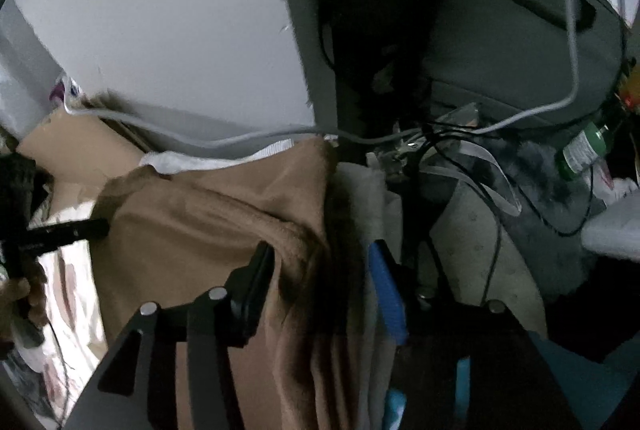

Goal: Fold clothes

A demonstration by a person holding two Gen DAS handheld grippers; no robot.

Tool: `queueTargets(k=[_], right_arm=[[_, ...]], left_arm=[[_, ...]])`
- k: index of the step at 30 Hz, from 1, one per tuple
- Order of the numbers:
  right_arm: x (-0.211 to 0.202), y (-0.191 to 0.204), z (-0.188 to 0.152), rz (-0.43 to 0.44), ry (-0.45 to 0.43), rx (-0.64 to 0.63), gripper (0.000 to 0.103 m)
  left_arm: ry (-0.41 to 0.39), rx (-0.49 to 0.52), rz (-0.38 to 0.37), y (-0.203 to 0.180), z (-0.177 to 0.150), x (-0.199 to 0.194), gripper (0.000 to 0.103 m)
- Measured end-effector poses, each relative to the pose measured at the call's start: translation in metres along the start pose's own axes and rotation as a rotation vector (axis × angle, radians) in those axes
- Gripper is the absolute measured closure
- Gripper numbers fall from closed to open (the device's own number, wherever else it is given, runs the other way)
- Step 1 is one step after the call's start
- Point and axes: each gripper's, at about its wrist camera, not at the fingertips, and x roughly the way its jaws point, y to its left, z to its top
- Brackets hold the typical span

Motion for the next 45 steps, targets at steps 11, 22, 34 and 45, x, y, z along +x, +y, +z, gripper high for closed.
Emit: queueTargets(k=[11, 22, 34, 45], right_arm=[[-0.037, 0.016, -0.016, 0.081, -0.012, -0.013, 0.092], [0.022, 0.001, -0.004, 0.006, 0.059, -0.013, 0.099], [-0.022, 0.02, -0.001, -0.029, 0.015, -0.093, 0.101], [-0.013, 0.032, -0.076, 0.023, 0.097, -0.151, 0.101]], left_arm=[[-0.045, 0.071, -0.042, -0.025, -0.015, -0.023, 0.062], [0.005, 0.11, -0.05, -0.049, -0.036, 0.008, 0.062], [-0.018, 0.167, -0.033, -0.065, -0.059, 0.001, 0.062], [-0.026, 0.041, -0.097, -0.059, -0.091, -0.001, 0.062]])
